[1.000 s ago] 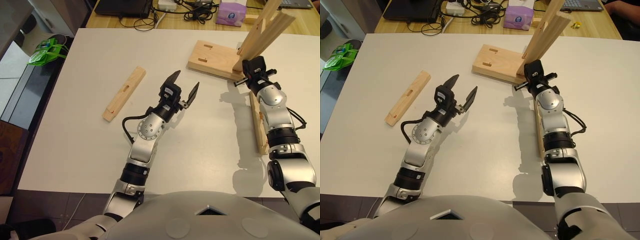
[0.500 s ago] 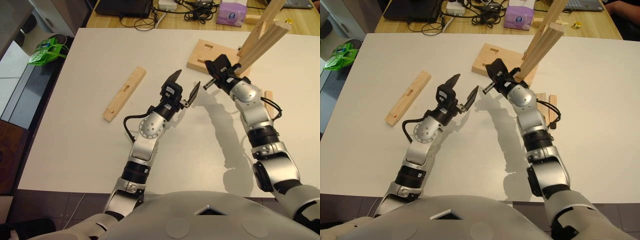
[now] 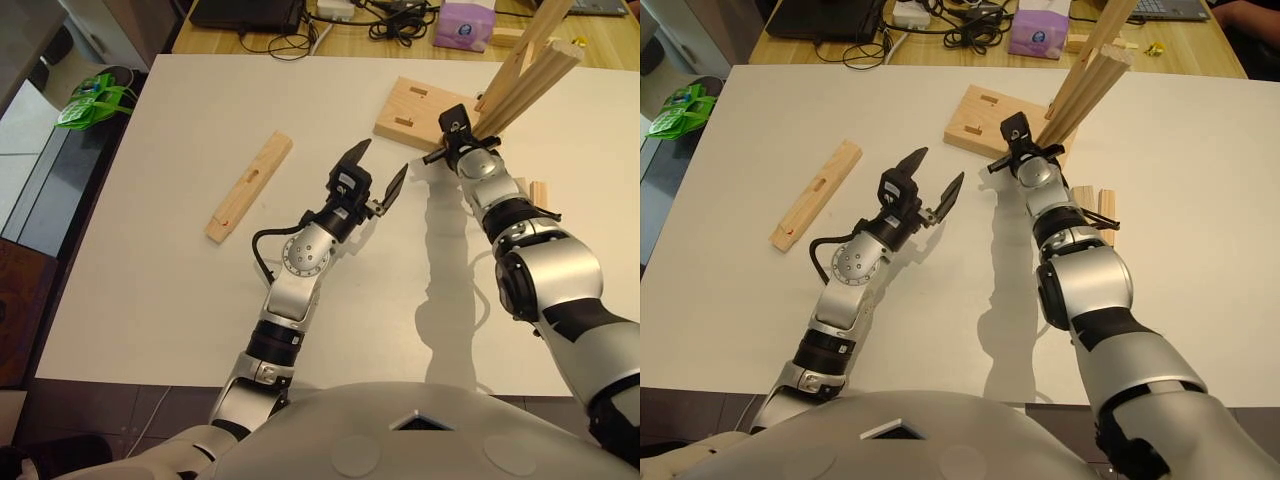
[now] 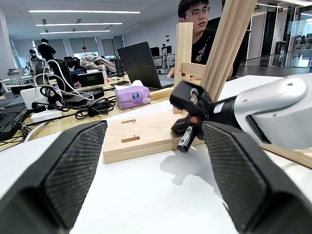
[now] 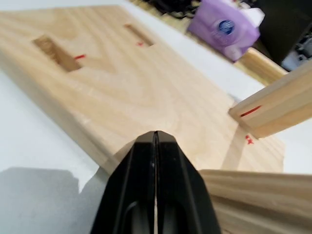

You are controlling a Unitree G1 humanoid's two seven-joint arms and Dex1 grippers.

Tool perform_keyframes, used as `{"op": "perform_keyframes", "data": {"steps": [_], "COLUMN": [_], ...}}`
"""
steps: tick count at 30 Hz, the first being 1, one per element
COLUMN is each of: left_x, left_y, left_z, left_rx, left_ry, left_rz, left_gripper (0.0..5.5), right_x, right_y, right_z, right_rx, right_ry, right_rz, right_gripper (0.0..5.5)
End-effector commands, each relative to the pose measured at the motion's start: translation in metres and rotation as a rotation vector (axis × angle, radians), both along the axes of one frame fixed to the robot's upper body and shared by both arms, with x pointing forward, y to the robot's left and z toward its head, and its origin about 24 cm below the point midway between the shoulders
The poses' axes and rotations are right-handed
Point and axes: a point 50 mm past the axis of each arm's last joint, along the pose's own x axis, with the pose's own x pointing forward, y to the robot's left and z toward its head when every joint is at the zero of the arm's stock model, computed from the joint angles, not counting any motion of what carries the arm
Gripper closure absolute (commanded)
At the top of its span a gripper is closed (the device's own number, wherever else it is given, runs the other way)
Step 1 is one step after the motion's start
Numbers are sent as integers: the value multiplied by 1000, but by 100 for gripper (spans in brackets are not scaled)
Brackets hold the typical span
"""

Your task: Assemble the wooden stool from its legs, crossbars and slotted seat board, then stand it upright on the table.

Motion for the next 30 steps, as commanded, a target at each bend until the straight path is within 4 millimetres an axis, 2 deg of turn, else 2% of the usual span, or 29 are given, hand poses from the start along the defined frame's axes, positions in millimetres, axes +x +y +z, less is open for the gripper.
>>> {"op": "perform_keyframes", "data": {"steps": [1,10,16,19,22,26,28,30], "left_x": [0,1,4,5,5,4,4,4], "left_y": [-2,1,8,9,9,9,8,7], "left_z": [3,0,0,-1,-2,-5,-5,-5], "left_rx": [-1,5,6,3,2,2,1,-1], "left_ry": [-12,-16,-24,-24,-21,-15,-14,-15], "left_rz": [1,27,50,56,57,56,55,51], "left_gripper": [187,187,187,187,187,187,187,187], "right_x": [-13,-23,-48,-53,-44,-30,-27,-28], "right_y": [6,-13,-51,-65,-52,-26,-19,-15], "right_z": [-19,-27,-46,-44,-22,21,32,34], "right_rx": [39,-21,-113,-122,27,245,279,287], "right_ry": [217,364,507,508,380,109,16,-15], "right_rz": [125,278,424,463,505,468,423,413], "right_gripper": [549,549,549,549,549,549,549,549]}}
